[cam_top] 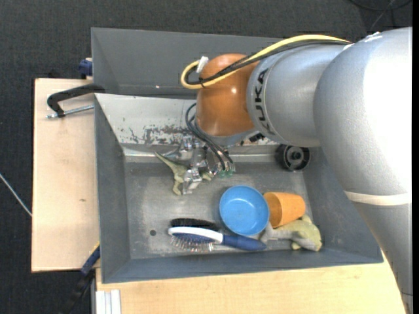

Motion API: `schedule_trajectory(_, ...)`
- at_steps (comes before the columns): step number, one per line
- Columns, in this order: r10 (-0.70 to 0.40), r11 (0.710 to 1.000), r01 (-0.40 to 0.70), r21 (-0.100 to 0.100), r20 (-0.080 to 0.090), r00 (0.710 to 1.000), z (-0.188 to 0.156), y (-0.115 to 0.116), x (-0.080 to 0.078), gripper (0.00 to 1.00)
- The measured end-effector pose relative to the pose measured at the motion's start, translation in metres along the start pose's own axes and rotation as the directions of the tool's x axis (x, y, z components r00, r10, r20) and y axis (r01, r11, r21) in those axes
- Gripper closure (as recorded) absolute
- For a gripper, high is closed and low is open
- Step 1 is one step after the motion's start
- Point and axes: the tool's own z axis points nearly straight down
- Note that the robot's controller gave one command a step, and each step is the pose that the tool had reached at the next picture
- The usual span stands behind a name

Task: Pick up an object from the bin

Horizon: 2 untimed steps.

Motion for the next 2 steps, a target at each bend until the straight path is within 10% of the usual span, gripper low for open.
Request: schedule_trajectory(2,0.001,1.0,-0.001,0.0,-0.008,1.0,-0.0442,0.0017,-0.0046,1.0)
